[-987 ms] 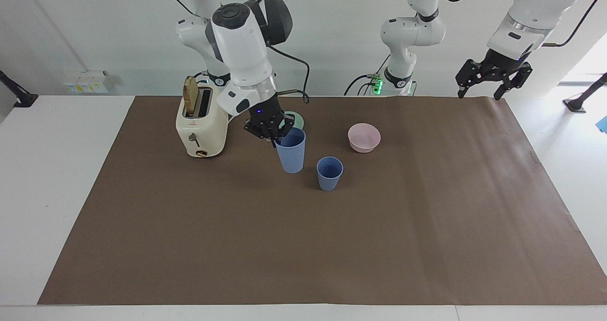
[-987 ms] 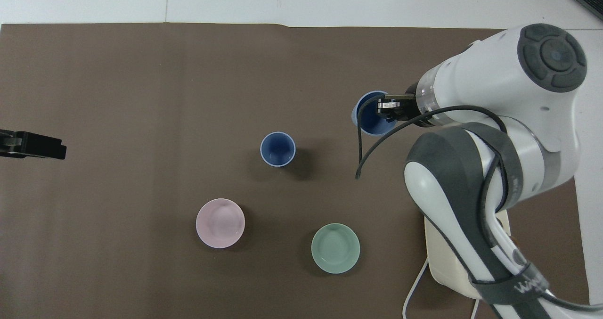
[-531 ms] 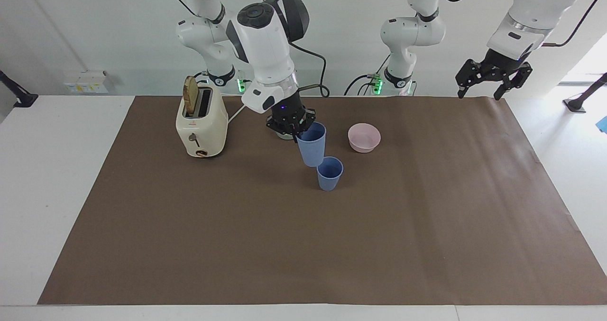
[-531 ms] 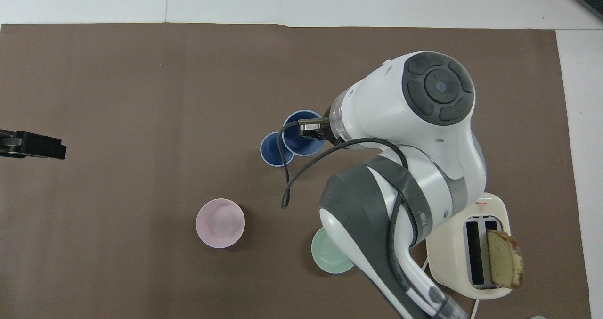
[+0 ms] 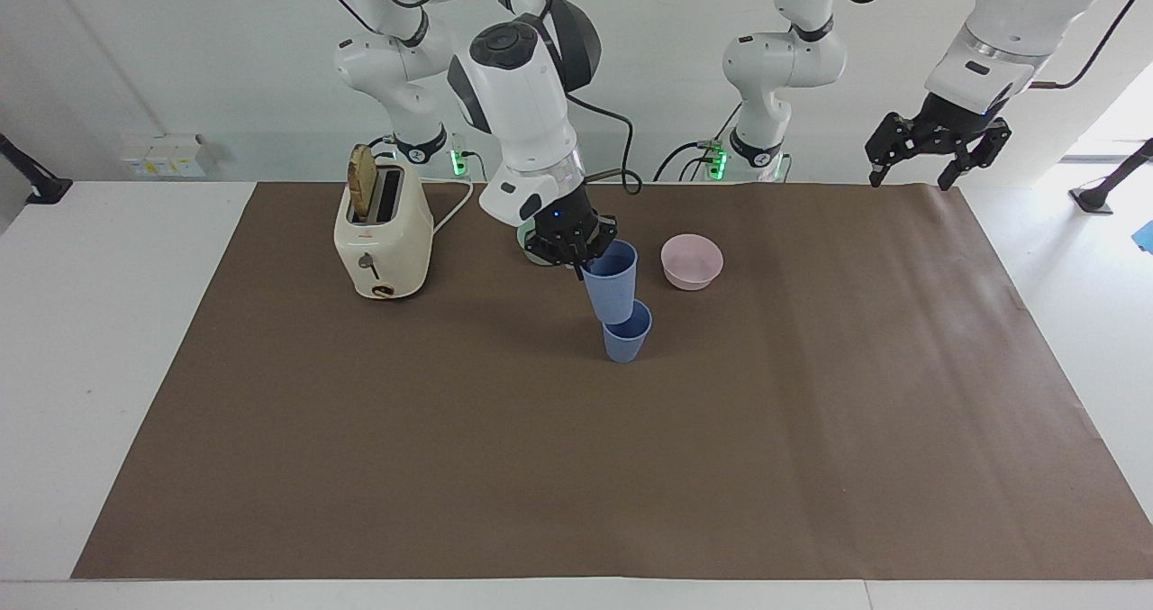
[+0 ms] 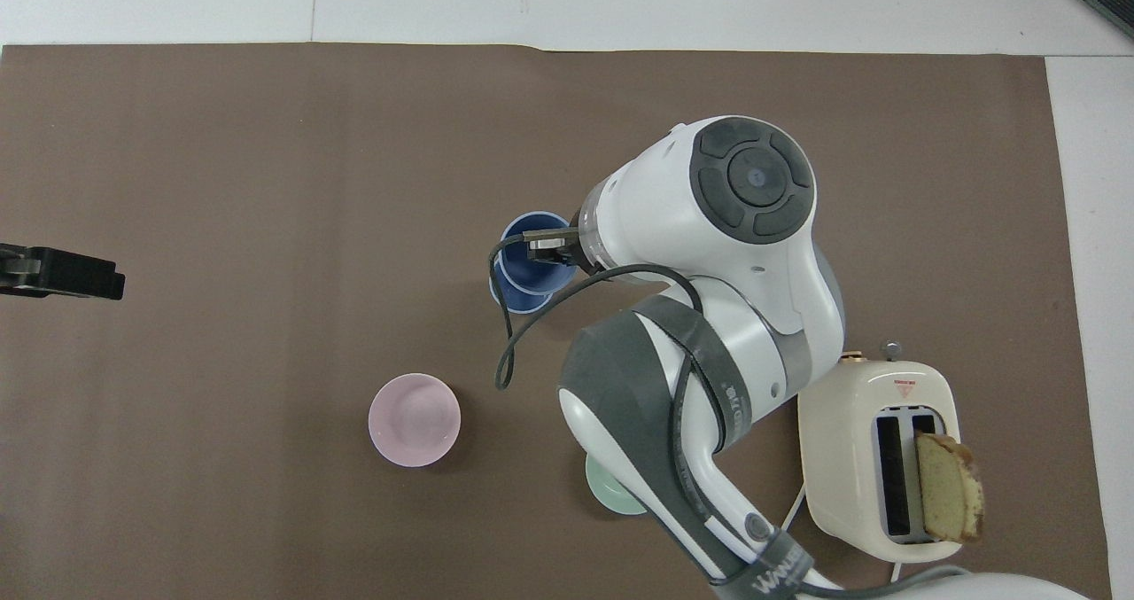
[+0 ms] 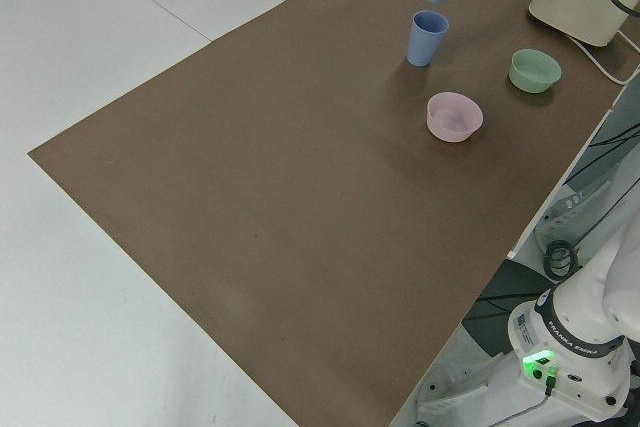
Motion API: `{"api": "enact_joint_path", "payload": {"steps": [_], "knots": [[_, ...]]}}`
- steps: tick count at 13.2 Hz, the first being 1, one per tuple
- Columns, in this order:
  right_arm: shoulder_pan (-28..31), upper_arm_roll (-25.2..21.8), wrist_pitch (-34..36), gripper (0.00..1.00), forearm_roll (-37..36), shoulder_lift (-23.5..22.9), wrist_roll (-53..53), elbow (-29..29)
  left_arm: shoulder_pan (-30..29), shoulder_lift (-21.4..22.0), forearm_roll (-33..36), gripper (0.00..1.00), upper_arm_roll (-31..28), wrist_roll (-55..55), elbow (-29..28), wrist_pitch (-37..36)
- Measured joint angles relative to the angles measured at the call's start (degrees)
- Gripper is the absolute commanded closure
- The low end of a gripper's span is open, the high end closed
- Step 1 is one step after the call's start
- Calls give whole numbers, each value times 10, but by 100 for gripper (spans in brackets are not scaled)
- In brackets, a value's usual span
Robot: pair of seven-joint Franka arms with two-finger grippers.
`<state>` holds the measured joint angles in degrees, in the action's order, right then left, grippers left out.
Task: Stack blue cups with both arms
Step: 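Carry the blue cup over the centered cup and lower it in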
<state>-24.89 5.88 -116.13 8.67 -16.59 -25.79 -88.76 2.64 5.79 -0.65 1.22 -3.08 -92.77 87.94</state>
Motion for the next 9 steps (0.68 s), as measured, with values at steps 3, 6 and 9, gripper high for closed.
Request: {"api": "enact_joint_path", "payload": {"steps": [3,6,9], "knots": [[-6,1,0,100,0,-8,0,-7,0,0,0,0,0,0,0,0],[-13,1,0,100,0,-16,0,-10,0,0,0,0,0,0,0,0],[-14,1,0,100,0,-21,0,-15,0,0,0,0,0,0,0,0]]}}
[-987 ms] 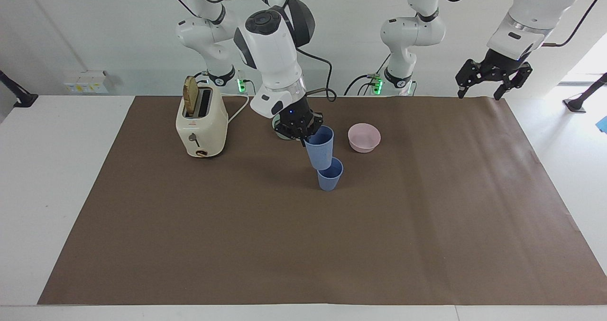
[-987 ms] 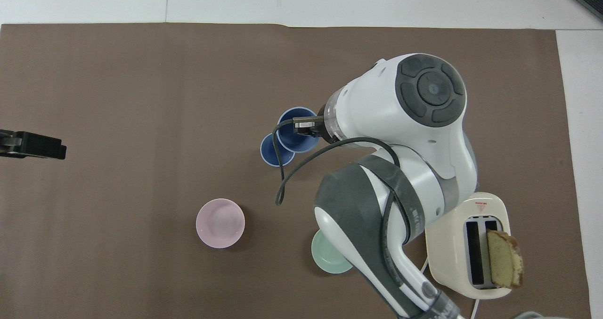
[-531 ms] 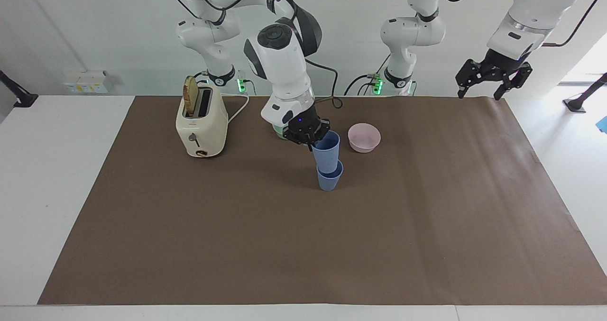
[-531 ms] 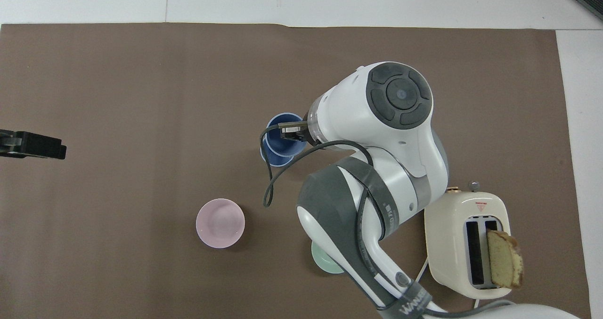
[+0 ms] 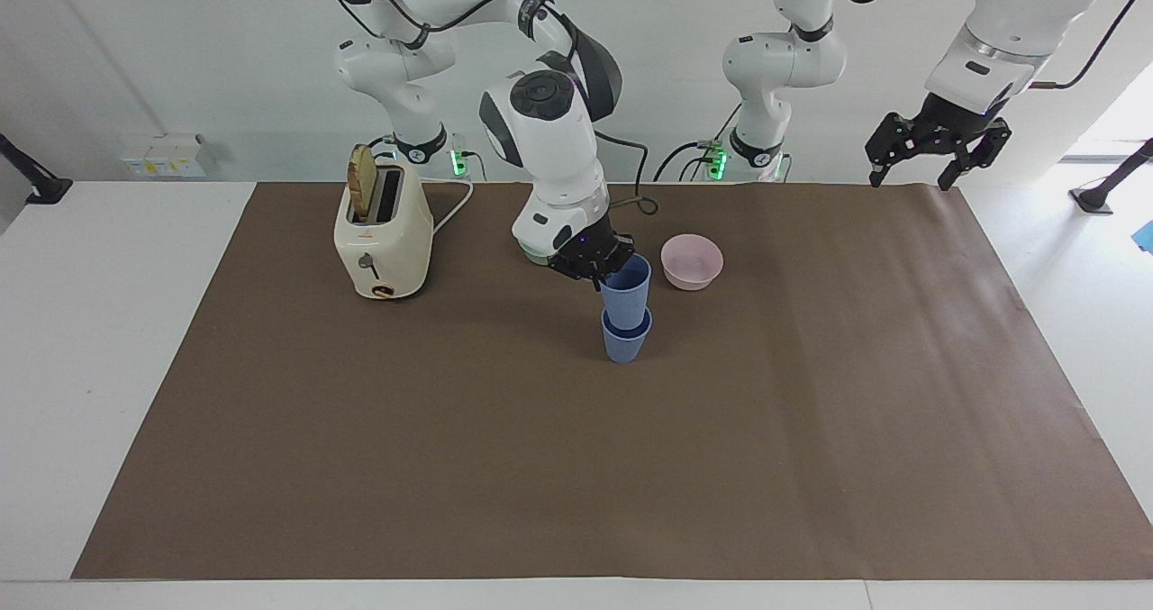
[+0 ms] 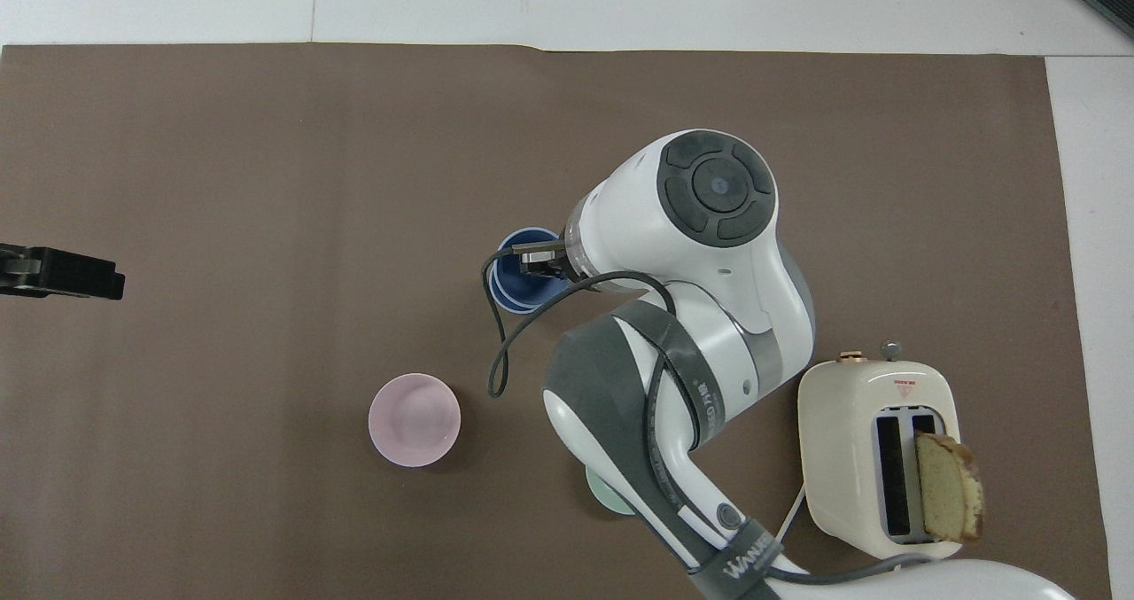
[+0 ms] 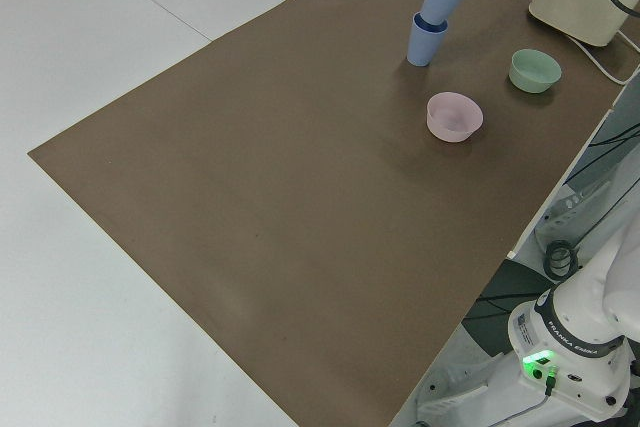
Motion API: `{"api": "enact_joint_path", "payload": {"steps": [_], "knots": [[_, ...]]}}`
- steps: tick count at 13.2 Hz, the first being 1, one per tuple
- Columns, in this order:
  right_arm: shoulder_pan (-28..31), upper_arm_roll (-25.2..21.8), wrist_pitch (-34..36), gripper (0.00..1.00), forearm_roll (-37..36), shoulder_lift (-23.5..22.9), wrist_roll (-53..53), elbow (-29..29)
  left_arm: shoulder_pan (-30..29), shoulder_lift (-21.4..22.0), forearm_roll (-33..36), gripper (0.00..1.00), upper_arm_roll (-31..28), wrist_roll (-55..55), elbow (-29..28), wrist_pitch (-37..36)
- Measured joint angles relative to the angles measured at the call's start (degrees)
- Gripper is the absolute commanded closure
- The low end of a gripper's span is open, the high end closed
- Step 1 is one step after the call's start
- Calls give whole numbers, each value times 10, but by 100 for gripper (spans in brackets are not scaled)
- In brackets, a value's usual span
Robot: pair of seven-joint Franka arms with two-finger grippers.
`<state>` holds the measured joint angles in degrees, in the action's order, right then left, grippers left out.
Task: Stack blue cups with both arms
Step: 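Carry the blue cup over the centered cup and lower it in, then open the right gripper to release the stacked cup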
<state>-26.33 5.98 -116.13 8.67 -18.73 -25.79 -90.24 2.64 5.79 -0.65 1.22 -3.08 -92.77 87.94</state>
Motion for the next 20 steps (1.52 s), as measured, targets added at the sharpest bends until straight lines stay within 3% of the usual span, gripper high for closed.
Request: {"api": "enact_joint_path", "payload": {"steps": [12,14,15,16,19,20], "knots": [[-2,0,-35,100,0,-32,0,-12,0,0,0,0,0,0,0,0],[-3,0,-40,76,0,-39,0,-12,0,0,0,0,0,0,0,0],[-3,0,-40,59,0,-40,0,-12,0,0,0,0,0,0,0,0],[-3,0,-40,51,0,-40,0,-12,0,0,0,0,0,0,0,0],[-3,0,-40,38,0,-40,0,-12,0,0,0,0,0,0,0,0],[-3,-1,-40,24,0,-40,0,-12,0,0,0,0,0,0,0,0]]}}
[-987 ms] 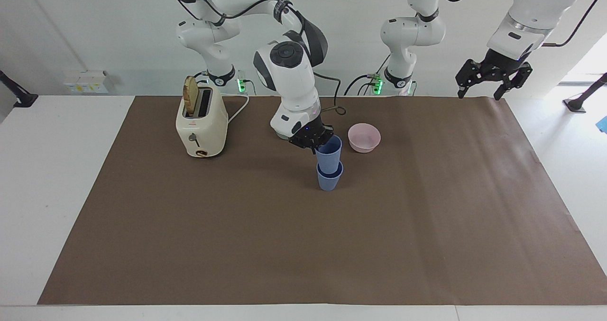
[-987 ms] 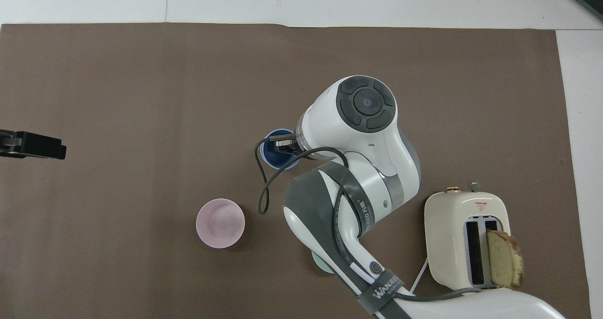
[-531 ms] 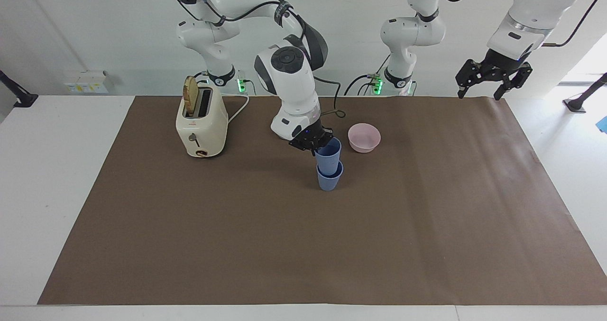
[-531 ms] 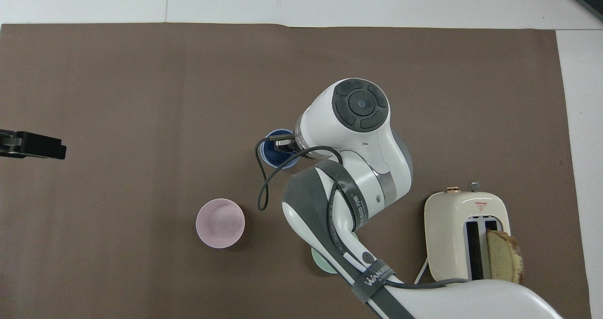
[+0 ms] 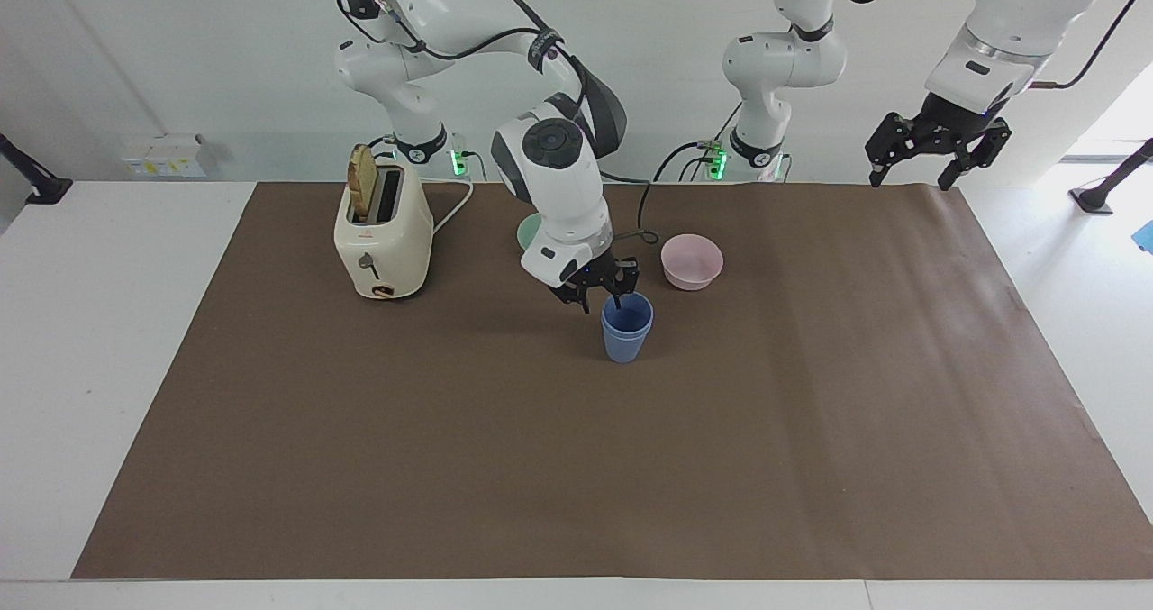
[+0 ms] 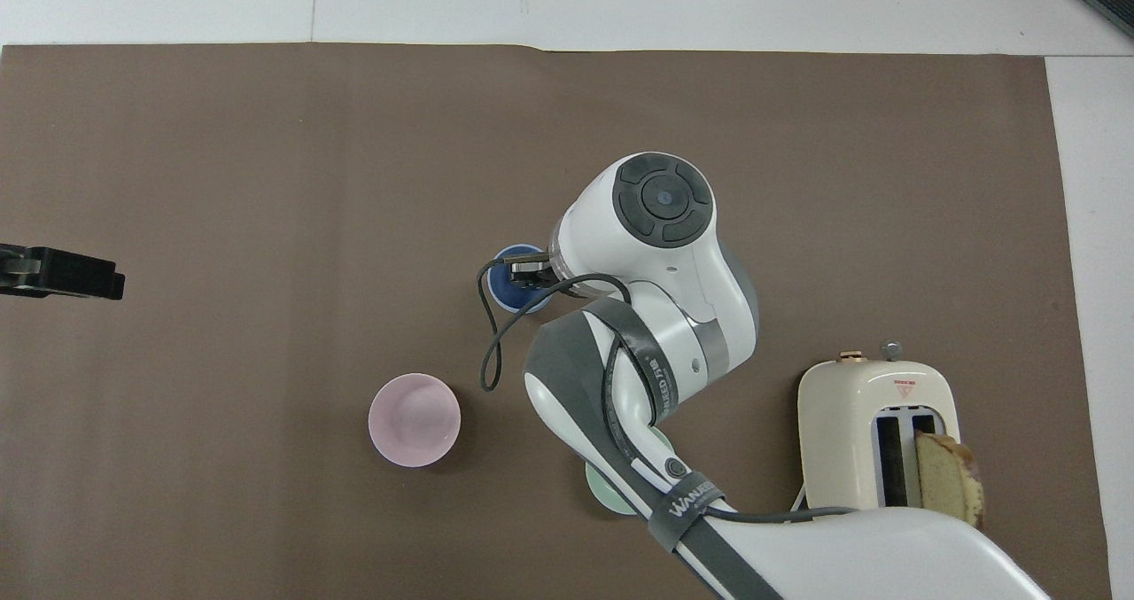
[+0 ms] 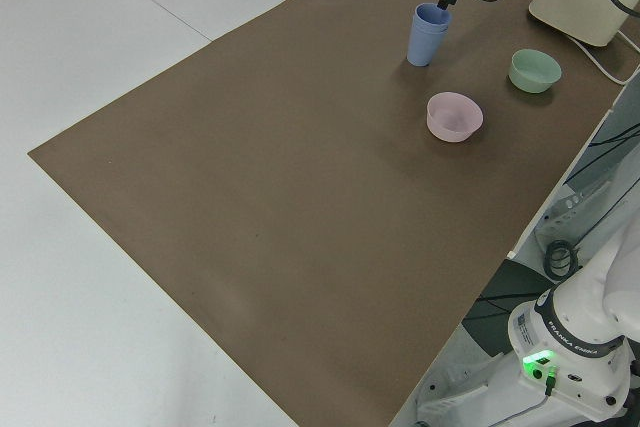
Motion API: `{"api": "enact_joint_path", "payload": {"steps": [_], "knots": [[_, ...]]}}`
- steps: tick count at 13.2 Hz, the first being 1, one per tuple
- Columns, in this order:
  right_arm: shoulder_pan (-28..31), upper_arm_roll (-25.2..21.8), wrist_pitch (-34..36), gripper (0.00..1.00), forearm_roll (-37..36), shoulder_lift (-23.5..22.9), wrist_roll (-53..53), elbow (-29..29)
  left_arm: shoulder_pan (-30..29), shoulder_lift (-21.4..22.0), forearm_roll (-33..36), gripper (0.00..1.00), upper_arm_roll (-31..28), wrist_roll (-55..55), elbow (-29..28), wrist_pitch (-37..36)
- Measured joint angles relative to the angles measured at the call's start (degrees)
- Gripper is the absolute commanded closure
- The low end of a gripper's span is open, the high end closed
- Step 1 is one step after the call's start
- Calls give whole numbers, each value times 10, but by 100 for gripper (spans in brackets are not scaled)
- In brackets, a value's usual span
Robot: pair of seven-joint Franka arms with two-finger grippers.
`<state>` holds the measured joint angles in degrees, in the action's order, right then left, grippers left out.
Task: Stack blue cups with both arms
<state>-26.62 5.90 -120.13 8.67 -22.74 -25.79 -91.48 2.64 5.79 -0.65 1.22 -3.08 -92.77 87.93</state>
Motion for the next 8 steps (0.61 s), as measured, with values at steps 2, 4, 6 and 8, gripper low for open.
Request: {"api": "enact_joint_path", "payload": {"steps": [2,4,6,8], "knots": [[1,-3,0,0,0,0,0,0,0,0,0,0,0,0,0,0],[5,-6,0,0,0,1,0,1,0,0,0,0,0,0,0,0],[21,-8,0,0,-3,8,0,5,0,0,0,0,0,0,0,0],[48,-10,16,0,-10,23,1,12,0,0,0,0,0,0,0,0]]}}
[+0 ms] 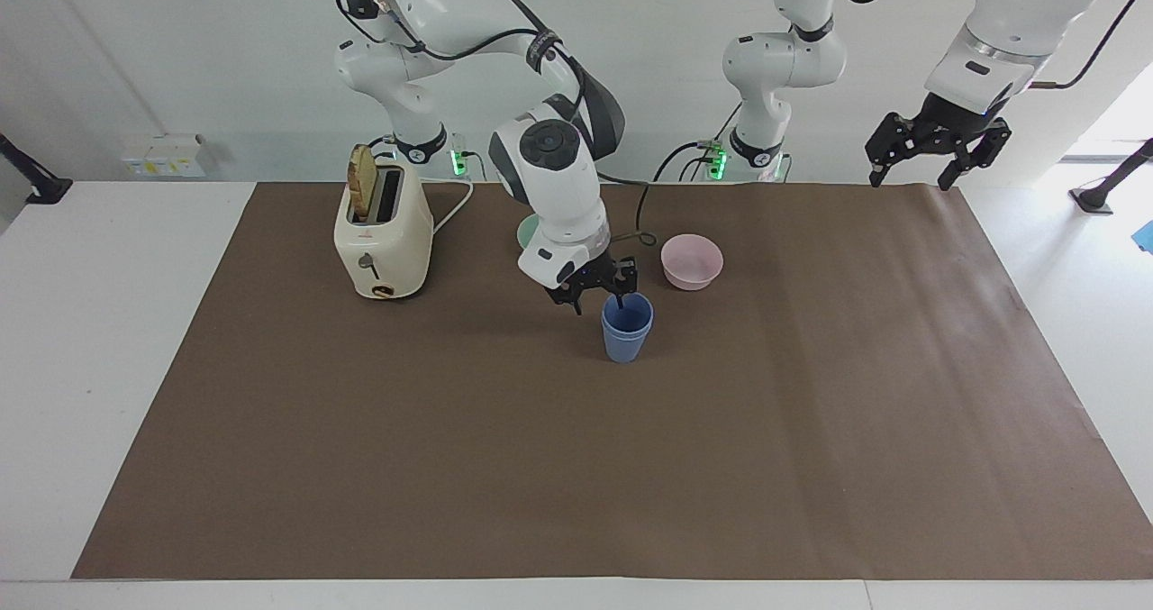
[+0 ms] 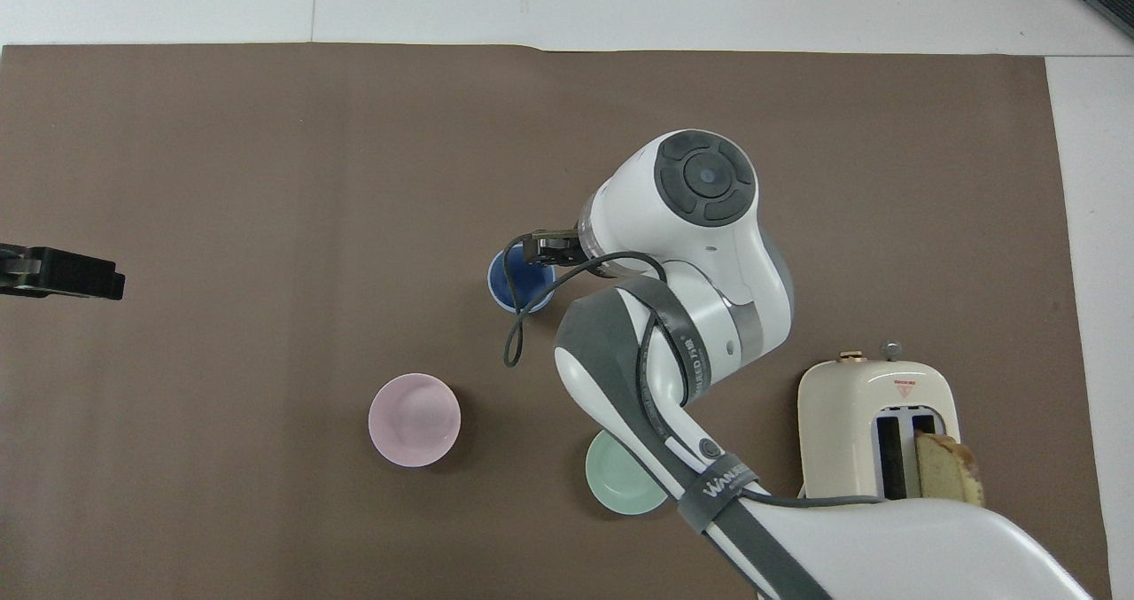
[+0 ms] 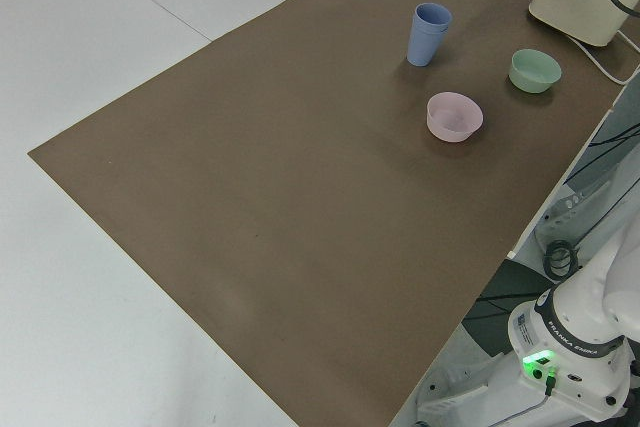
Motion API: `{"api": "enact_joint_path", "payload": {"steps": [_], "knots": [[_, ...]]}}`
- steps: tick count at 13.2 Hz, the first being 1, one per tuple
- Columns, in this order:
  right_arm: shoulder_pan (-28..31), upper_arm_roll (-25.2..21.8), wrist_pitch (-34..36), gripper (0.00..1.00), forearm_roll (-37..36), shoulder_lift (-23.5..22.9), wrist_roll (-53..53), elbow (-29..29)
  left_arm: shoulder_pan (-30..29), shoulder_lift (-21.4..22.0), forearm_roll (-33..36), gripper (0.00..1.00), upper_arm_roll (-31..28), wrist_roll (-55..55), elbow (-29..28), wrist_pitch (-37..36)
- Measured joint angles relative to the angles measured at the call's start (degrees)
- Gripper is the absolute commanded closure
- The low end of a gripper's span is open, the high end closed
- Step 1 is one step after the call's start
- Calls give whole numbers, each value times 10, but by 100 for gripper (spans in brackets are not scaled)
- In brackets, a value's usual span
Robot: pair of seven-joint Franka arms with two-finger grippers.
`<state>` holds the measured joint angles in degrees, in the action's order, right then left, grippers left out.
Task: Stack blue cups with both arms
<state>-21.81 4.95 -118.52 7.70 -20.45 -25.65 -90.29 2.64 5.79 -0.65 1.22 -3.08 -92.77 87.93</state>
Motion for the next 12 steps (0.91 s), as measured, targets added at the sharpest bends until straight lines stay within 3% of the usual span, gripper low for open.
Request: {"api": "enact_joint_path", "payload": {"steps": [4,12], "knots": [[56,-2,73,0,-22,29,17,31,0,0,0,0,0,0,0,0],[142,-3,151,0,-46,97,116,41,0,0,0,0,0,0,0,0]]}}
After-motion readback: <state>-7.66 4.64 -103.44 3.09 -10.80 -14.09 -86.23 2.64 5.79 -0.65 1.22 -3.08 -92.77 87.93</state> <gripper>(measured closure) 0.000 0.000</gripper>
